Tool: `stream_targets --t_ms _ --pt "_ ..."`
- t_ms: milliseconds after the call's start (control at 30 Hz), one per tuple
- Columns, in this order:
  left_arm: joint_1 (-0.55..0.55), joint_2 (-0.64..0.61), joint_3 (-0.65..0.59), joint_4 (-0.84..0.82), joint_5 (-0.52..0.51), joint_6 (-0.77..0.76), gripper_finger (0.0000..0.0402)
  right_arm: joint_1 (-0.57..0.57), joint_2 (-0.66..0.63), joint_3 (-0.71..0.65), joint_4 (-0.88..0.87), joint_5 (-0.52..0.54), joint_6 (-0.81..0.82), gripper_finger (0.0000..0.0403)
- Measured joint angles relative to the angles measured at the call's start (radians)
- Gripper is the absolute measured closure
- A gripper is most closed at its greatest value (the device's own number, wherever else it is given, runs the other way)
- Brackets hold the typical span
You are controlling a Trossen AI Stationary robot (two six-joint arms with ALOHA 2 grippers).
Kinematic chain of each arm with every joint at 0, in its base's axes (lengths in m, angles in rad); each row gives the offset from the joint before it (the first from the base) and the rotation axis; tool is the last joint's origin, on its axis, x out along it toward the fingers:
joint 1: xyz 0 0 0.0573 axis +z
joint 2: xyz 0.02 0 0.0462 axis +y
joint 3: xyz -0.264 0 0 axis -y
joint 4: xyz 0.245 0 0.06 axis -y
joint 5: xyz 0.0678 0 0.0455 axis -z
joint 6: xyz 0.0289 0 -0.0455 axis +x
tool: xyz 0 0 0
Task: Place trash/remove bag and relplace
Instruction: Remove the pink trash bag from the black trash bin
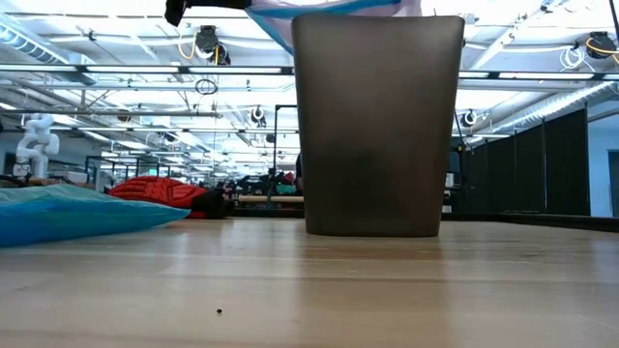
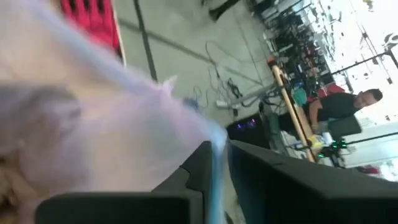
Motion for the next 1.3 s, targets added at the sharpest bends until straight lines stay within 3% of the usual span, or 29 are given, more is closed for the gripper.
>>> stream_targets --t_ms 267,367,467,600,667,867,1067,1300 --pt "0.000 0.000 0.000 -0.006 0.001 0.012 0.0401 0.003 0.000 0.132 -0.169 -0.063 0.163 0.0315" --pt "0.000 0.000 0.000 -0.008 0.001 0.013 0.0402 0.018 0.000 0.181 -0.350 -0.078 0.309 0.0298" --pt "0.000 0.000 0.000 -0.009 0.001 0.013 0.0402 0.034 -0.002 0.194 -0.534 -0.132 0.540 0.0306" --pt "0.000 -0.001 0.000 -0.009 0.011 0.013 0.0402 0.081 -0.047 0.076 -0.503 -0.411 0.621 0.0363" --pt "0.000 -0.008 0.000 -0.015 0.012 0.016 0.0402 0.117 -0.062 0.006 -0.521 -0.439 0.675 0.0391" --pt "-0.002 -0.032 0.000 -0.019 0.012 0.023 0.0402 0.236 -0.148 -0.305 -0.520 -0.435 0.906 0.0401" --pt "-0.002 -0.039 0.000 -0.016 0.012 0.039 0.0402 0.304 -0.207 -0.590 -0.366 -0.408 1.085 0.0402" --pt "-0.002 -0.039 0.000 -0.015 0.012 0.041 0.0402 0.308 -0.200 -0.724 0.098 -0.404 0.957 0.0403"
